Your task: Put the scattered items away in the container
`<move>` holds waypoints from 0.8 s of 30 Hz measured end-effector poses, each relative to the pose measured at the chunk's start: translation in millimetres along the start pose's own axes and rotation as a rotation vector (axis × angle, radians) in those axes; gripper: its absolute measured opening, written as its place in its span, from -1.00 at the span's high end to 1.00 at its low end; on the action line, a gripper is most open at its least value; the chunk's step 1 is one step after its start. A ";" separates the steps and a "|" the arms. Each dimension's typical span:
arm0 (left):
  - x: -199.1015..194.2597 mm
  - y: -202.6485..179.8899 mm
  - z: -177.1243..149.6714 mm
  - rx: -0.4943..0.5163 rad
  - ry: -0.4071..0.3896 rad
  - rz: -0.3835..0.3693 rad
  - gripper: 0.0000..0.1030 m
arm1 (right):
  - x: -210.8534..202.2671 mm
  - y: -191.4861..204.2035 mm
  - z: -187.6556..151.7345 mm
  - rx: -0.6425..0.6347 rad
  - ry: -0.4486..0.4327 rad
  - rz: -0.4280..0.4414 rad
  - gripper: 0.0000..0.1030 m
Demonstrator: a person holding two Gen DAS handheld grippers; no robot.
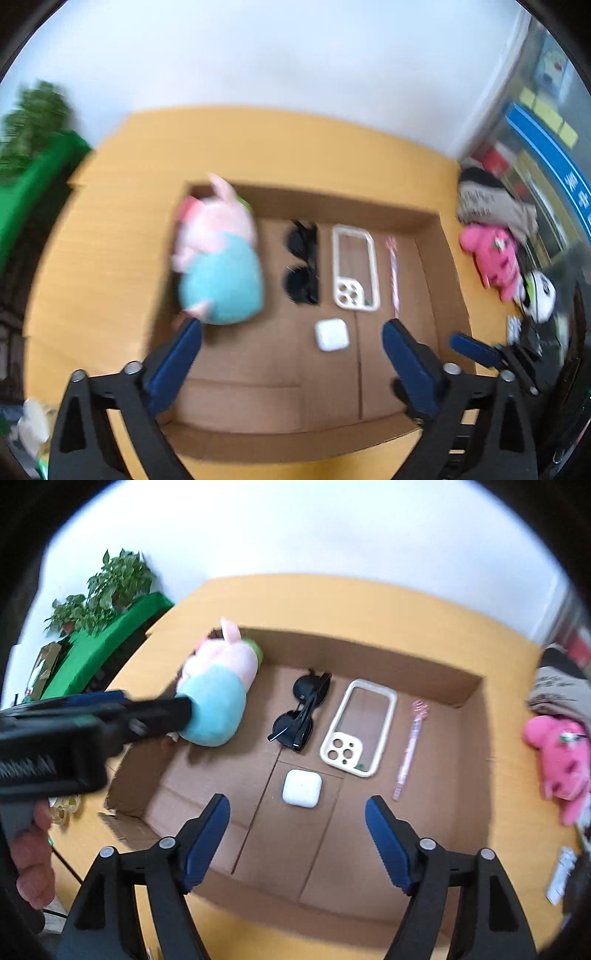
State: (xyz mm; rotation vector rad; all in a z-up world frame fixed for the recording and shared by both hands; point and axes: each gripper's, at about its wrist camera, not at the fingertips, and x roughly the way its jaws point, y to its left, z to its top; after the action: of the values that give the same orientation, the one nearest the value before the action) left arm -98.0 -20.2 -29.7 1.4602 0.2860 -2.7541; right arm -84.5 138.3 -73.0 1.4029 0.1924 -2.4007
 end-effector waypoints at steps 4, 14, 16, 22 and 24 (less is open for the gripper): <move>-48.3 7.6 -14.7 -0.020 -0.053 0.000 -0.99 | -35.9 6.1 -5.8 0.046 -0.007 -0.062 -0.49; -103.4 -8.0 -48.6 0.039 -0.026 -0.070 -0.99 | -100.1 26.7 -29.0 0.071 -0.052 -0.127 -0.49; -111.0 -10.9 -53.6 0.050 -0.032 -0.076 -0.99 | -111.1 30.3 -32.8 0.076 -0.062 -0.135 -0.49; -130.3 -21.2 -67.2 0.080 -0.048 -0.101 -0.99 | -136.9 37.8 -42.7 0.069 -0.086 -0.172 -0.49; -134.1 -24.2 -72.2 0.088 -0.043 -0.112 -0.99 | -142.2 37.8 -46.3 0.074 -0.091 -0.181 -0.49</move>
State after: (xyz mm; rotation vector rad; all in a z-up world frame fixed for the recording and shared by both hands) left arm 34.7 5.5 44.8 1.4444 0.2566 -2.9185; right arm 30.6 149.5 28.9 1.3558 0.2183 -2.6383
